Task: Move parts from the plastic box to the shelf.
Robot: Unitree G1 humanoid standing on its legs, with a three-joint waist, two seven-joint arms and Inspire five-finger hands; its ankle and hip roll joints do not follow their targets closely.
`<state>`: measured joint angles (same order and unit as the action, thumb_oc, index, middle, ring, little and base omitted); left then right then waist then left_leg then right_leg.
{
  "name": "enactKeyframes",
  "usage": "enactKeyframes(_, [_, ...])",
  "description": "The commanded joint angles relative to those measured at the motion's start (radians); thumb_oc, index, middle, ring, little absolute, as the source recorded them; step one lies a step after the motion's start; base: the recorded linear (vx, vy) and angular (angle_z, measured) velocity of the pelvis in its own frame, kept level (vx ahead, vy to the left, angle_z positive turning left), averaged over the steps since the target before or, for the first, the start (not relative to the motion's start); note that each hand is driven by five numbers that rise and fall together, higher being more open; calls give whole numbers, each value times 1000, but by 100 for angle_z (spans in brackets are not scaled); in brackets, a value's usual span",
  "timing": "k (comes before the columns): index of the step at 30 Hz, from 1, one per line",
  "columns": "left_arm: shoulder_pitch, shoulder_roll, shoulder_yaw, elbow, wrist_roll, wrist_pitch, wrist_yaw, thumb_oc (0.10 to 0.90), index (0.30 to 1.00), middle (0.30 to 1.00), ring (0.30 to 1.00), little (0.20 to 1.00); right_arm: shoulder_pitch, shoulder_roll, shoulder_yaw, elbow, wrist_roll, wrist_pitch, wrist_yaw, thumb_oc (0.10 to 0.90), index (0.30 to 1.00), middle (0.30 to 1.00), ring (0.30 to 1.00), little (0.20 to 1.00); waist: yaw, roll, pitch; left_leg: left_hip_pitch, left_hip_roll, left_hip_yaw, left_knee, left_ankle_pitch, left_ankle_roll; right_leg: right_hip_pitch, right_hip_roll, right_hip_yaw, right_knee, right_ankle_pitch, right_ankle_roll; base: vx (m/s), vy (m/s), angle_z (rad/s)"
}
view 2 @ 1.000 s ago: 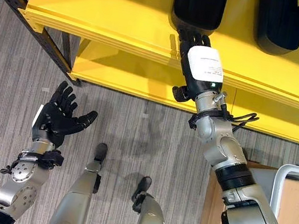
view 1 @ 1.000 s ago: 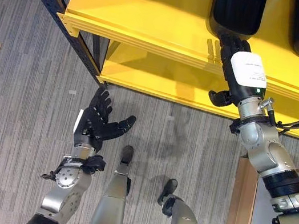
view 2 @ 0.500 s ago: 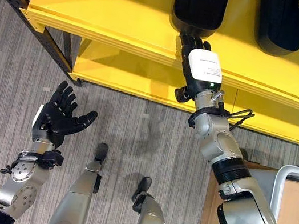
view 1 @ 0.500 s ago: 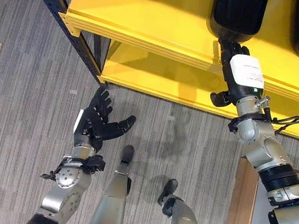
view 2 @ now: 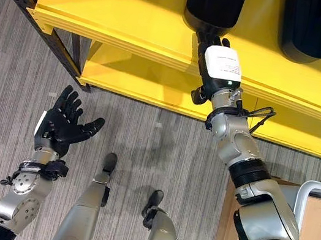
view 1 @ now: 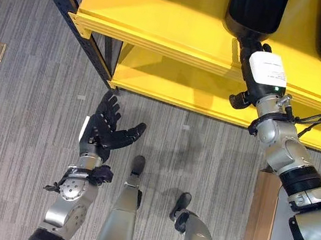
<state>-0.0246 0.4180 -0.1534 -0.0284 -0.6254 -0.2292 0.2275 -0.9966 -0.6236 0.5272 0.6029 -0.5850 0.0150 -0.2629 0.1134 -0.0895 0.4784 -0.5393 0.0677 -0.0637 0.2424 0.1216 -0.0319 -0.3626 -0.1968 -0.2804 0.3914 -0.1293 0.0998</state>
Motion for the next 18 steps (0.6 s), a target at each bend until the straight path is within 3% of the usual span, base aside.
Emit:
enactKeyframes(1, [7,39,16,-113,-20,-111,-32,900,1000,1000,1000,1000,-145,-51,2,0,22,-7,-87,900,1000,1000,1000,1000,-1,-13,-65,-23,48,-5,124,-142,-13,86,-24,30,-80,56,26,0,0,0])
enactKeyframes(18, [5,50,17,-113,-24,-115,-31,900,1000,1000,1000,1000,-207,-63,38,46,29,1,-88,900,1000,1000,1000,1000,5,-13,-61,-29,46,-8,132,-144,-12,81,-25,29,-73,58,25,0,0,0])
